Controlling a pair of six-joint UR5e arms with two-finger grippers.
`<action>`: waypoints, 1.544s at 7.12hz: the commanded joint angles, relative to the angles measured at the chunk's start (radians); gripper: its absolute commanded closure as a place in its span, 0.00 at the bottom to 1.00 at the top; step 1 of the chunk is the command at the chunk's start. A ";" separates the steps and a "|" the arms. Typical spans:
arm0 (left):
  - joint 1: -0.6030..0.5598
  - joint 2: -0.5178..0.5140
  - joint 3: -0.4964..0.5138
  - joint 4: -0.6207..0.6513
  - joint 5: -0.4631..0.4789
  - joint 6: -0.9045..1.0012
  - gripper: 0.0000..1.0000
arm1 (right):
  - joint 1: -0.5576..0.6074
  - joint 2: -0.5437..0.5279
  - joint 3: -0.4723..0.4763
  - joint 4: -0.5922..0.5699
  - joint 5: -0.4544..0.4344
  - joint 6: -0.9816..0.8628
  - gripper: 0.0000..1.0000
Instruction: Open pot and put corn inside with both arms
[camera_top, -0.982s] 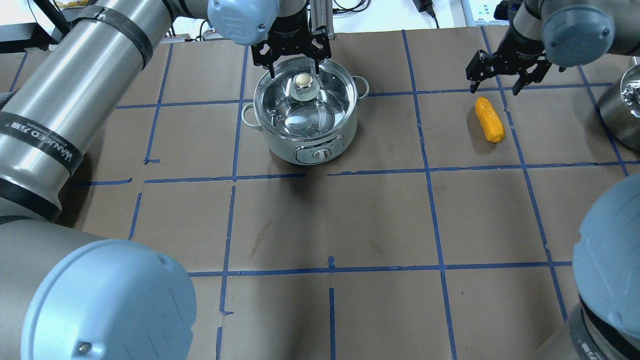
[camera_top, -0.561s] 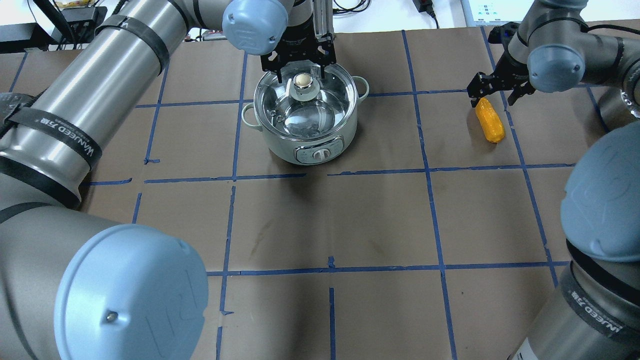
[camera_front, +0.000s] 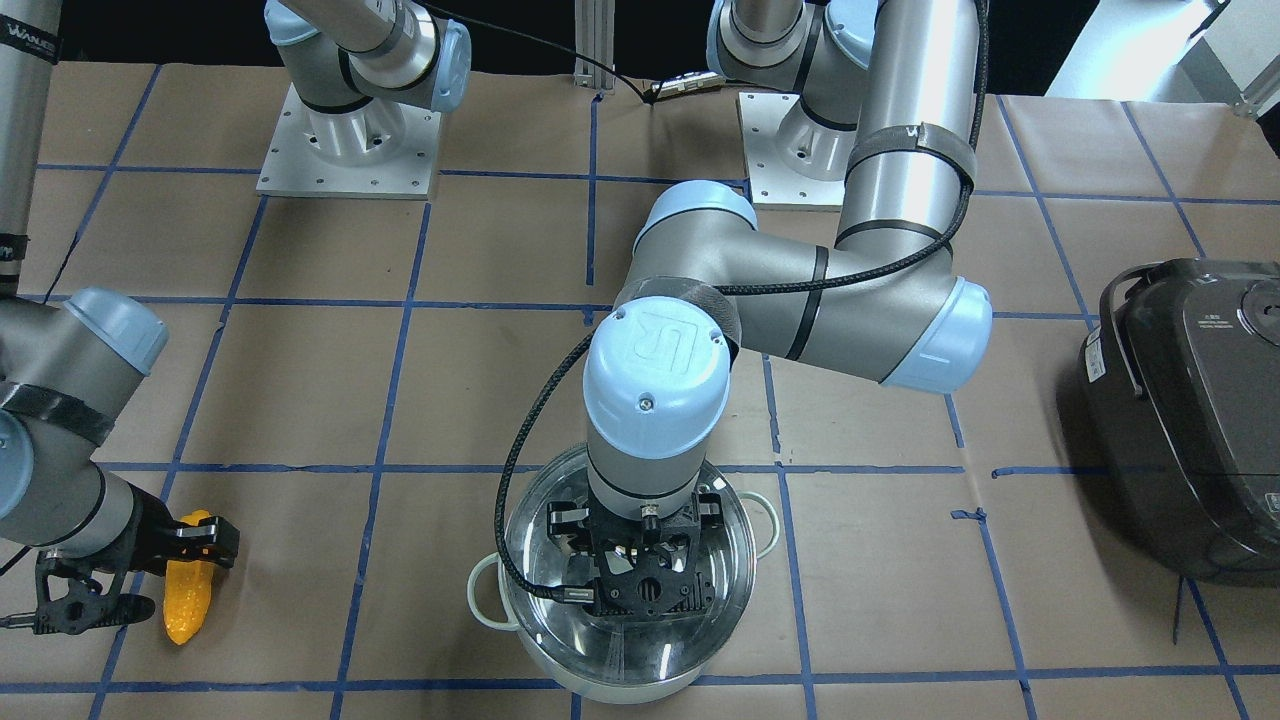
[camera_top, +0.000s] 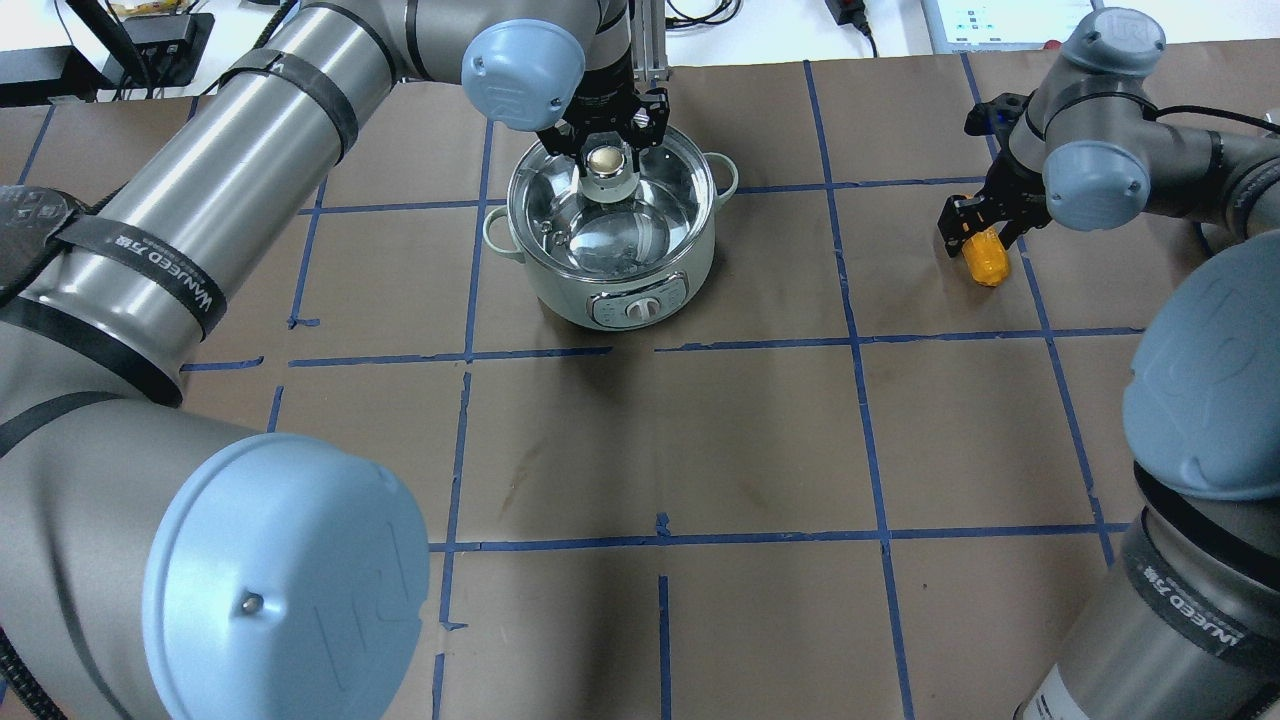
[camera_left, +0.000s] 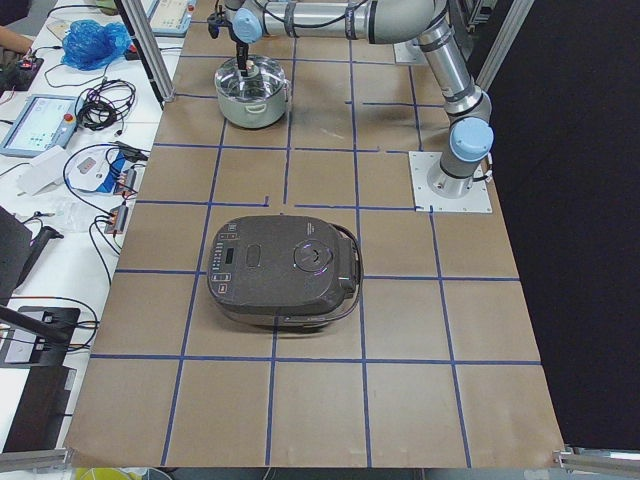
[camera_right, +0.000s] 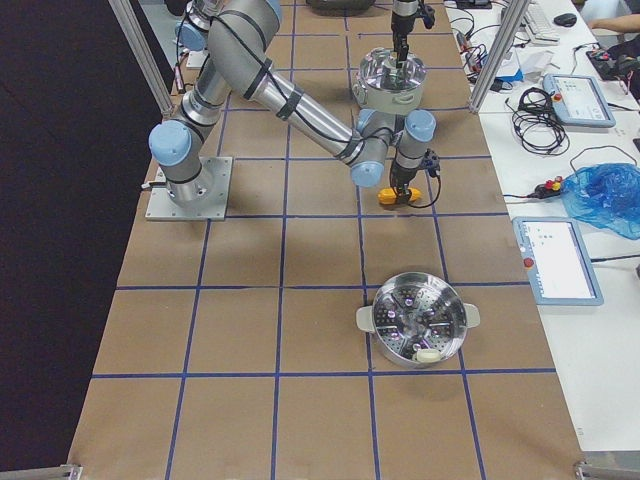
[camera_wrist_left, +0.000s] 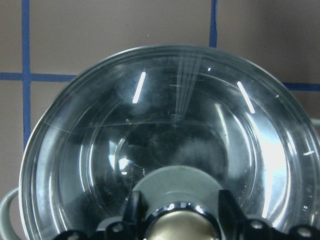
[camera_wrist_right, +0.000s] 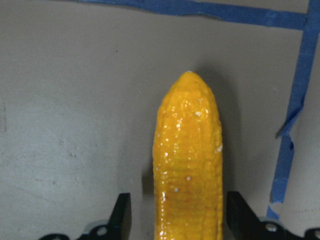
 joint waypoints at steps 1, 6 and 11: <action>-0.002 0.019 0.002 -0.040 0.001 0.000 0.95 | 0.000 -0.004 -0.012 -0.008 -0.002 -0.003 0.82; 0.214 0.217 -0.017 -0.260 0.000 0.303 0.95 | 0.237 -0.162 -0.149 0.112 0.003 0.237 0.84; 0.480 0.211 -0.300 0.001 -0.004 0.614 0.98 | 0.579 0.085 -0.556 0.310 0.003 0.504 0.82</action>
